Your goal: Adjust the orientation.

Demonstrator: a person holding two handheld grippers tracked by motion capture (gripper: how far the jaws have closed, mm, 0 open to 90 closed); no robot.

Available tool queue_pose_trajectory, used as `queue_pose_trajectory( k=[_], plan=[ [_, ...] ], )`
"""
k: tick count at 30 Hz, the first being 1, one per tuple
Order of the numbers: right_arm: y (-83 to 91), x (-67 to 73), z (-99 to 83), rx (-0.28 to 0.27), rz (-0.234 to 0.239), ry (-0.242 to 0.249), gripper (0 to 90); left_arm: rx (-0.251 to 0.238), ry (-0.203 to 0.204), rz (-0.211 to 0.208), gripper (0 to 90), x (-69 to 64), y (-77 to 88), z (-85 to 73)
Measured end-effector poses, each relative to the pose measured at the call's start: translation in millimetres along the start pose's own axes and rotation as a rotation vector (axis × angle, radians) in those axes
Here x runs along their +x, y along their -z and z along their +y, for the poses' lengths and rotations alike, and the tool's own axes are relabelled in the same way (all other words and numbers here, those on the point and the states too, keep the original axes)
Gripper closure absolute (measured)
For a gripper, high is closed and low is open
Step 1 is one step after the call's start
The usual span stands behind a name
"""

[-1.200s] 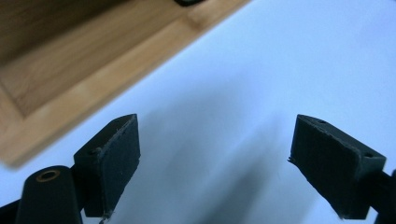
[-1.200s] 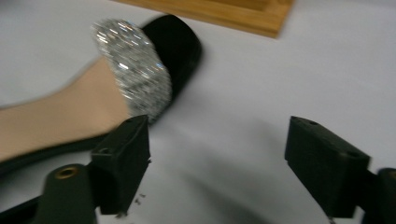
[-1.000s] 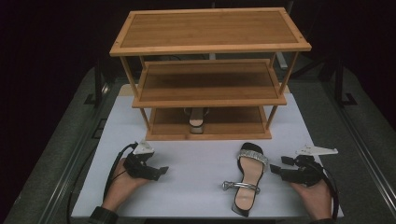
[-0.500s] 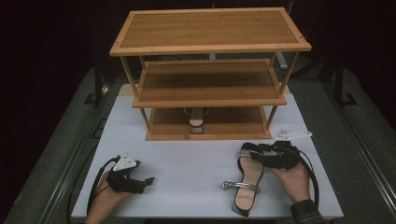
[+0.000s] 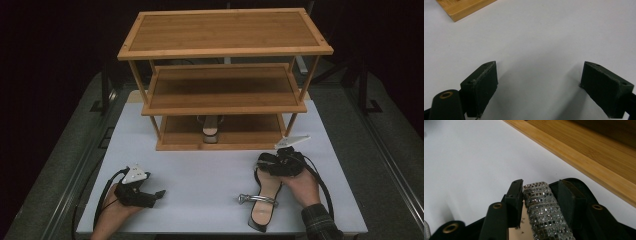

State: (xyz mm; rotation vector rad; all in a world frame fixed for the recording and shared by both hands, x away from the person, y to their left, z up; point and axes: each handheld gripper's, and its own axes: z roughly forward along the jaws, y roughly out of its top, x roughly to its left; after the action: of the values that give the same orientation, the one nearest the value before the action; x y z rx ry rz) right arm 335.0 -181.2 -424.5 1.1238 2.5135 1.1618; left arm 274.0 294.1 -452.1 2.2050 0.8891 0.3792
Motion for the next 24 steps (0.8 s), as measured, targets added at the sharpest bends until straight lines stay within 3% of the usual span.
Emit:
queue_pose_trajectory(
  k=[5, 8, 11, 12, 13, 14, 15, 17, 19, 24],
  plan=[
    [-0.1, 1.3, 7.9, -0.023, 0.009, 0.047, 60.9, 0.0, 0.0, 0.001, 13.3, 0.1, -0.1, 0.1],
    [-5.1, 3.9, 16.3, -0.041, 0.064, 0.055, 61.5, 0.0, 0.0, 0.0, 13.2, 0.1, -0.2, 0.2],
    [-17.1, 12.7, 27.2, -0.031, 0.088, 0.102, 62.7, -0.002, 0.001, 0.001, 13.2, 0.1, -0.3, 0.1],
    [-21.6, 15.8, 31.2, -0.029, 0.098, 0.114, 65.1, -0.001, 0.001, 0.001, 13.2, 0.1, -0.3, 0.1],
    [-25.0, 18.4, 34.8, -0.048, 0.114, 0.127, 88.4, -0.002, 0.001, 0.0, 13.2, 0.1, -0.3, 0.0],
    [-24.8, 21.0, 37.8, -0.127, 0.13, 0.115, 89.5, 0.0, -0.001, 0.001, 13.2, 0.1, -0.1, 0.1],
    [-25.7, 20.9, 43.9, -0.154, 0.176, 0.099, 89.4, -0.001, 0.0, 0.0, 13.2, 0.1, -0.1, 0.1],
    [-29.0, 28.2, 57.2, -0.141, 0.145, 0.15, 87.1, -0.003, 0.001, -0.001, 13.2, 0.1, -0.3, 0.0],
    [-34.1, 32.7, 63.4, -0.112, 0.146, 0.16, 82.9, -0.002, 0.0, 0.0, 13.2, 0.1, -0.2, 0.0],
    [-34.4, 31.3, 54.5, -0.051, 0.113, 0.161, 73.3, -0.002, -0.001, -0.001, 13.2, 0.2, -0.1, -0.1]
  ],
)
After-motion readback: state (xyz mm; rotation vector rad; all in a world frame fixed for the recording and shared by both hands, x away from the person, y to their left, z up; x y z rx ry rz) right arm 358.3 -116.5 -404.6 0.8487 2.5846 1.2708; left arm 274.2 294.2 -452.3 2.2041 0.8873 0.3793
